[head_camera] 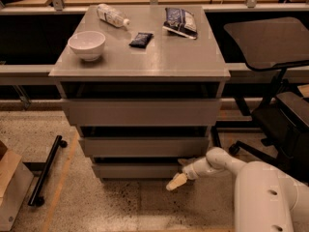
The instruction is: Open bottom drawer
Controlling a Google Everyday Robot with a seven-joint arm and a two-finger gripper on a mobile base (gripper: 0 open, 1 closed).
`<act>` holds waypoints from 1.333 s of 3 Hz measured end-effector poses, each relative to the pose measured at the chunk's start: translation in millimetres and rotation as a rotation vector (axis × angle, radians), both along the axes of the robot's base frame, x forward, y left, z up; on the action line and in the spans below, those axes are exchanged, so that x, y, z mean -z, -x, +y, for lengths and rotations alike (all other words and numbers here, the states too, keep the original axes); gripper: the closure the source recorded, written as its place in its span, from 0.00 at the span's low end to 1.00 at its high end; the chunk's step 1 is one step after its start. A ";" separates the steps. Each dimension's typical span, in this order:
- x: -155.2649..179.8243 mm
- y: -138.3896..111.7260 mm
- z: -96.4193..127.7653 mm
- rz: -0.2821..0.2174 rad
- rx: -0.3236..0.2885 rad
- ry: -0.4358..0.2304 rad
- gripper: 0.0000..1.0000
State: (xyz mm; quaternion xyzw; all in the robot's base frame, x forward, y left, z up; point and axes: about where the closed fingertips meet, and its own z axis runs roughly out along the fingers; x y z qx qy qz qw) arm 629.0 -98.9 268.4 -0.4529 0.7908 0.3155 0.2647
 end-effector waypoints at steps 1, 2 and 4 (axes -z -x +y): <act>15.4 -14.6 -3.8 -0.005 0.026 -0.037 0.00; 30.2 -29.4 -3.6 0.002 0.043 -0.066 0.00; 57.7 -36.4 -0.9 0.034 0.088 -0.112 0.13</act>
Offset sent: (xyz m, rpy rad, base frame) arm 0.0568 -0.0121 -0.0450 0.0993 -0.0031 -0.0757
